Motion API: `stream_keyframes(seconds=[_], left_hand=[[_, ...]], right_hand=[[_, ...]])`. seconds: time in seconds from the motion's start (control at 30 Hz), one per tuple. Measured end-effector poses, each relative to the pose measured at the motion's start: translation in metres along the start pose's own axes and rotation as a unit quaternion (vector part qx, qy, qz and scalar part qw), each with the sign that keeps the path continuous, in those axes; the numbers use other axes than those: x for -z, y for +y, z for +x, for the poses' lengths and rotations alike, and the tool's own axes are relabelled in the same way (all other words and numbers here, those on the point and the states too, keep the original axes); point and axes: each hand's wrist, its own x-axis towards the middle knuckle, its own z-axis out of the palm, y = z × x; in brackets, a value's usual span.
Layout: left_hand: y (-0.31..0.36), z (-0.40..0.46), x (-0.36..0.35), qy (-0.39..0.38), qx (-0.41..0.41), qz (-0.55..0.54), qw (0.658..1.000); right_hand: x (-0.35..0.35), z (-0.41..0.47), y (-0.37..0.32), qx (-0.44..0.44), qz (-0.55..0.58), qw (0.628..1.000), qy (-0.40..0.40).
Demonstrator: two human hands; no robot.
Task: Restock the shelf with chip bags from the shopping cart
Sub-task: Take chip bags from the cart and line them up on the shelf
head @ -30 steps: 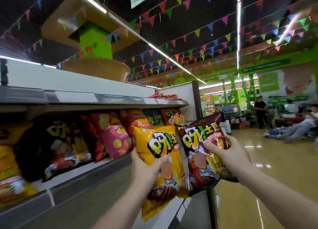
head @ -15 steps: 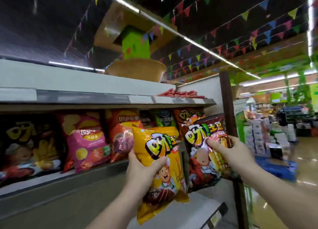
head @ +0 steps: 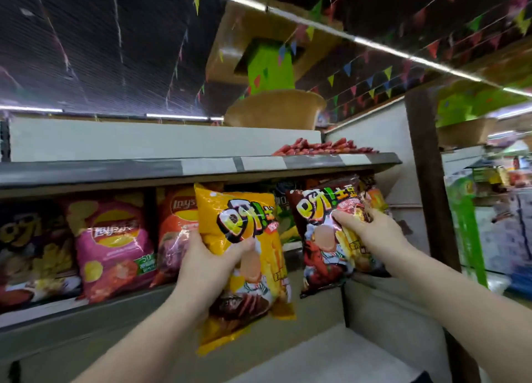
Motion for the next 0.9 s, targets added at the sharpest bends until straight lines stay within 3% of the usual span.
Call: stream_keyframes(seconds=[0.37,0.63,0.9], left_hand=[[0.0,0.038,-0.022,0.003,0.033,0.0,0.999],[0.005,0.049,-0.048,0.088,0.059,0.005,0.994],[-0.002,0.061,-0.065,0.142,0.075,0.028,0.987]], right_hand=[[-0.023,0.082,-0.004,-0.014,0.001,0.994,-0.106],[-0.052,0.131,0.003,-0.014,0.032,0.981,-0.193],[-0.078,0.161,0.021,0.011,0.019,0.985,-0.174]])
